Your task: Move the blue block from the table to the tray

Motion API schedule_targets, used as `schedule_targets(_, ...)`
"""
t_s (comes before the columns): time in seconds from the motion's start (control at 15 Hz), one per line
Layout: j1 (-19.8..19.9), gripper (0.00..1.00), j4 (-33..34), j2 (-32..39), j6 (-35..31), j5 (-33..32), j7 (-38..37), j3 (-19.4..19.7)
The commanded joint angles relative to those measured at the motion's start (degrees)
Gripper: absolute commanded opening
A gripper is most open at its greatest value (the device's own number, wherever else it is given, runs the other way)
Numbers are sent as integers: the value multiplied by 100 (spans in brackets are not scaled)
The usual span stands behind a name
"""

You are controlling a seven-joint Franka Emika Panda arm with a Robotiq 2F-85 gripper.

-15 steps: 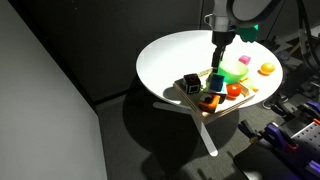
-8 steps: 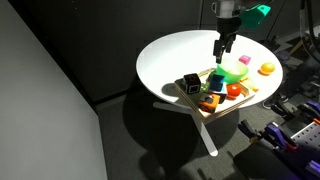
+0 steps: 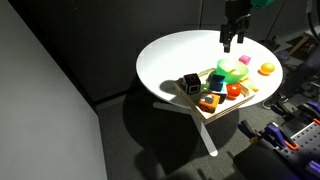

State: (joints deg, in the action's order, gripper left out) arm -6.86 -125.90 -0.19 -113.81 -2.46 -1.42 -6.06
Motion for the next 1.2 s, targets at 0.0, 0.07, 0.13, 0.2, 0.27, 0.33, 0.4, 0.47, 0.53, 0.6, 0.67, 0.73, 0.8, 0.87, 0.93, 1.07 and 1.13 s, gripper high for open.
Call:
schedule_targets(0.0,63,100,230,-246,695,238,-41,35)
schedule_targets(0.07,67,100,280,-287,812,256,-82,46)
schedule_targets(0.13,72,100,312,-343,863,259,-141,54)
schedule_targets(0.2,78,100,333,-400,876,280,-180,61)
schedule_targets(0.27,85,100,341,-453,848,292,-214,62)
schedule_targets(0.33,90,100,333,-514,769,295,-274,61)
schedule_targets(0.4,97,100,335,-564,716,295,-325,59)
schedule_targets(0.47,102,100,341,-607,698,296,-370,57)
schedule_targets(0.53,106,100,352,-642,677,298,-409,57)
schedule_targets(0.6,108,100,363,-669,681,305,-438,58)
schedule_targets(0.67,115,100,373,-698,665,319,-437,65)
schedule_targets(0.73,92,100,327,-594,676,201,-345,35)
schedule_targets(0.8,93,100,326,-613,674,203,-349,34)
schedule_targets(0.87,93,100,317,-608,674,203,-349,32)
schedule_targets(0.93,92,100,311,-596,674,203,-349,32)
schedule_targets(1.07,91,100,311,-570,674,202,-349,29)
schedule_targets(1.13,91,100,311,-568,674,202,-349,29)
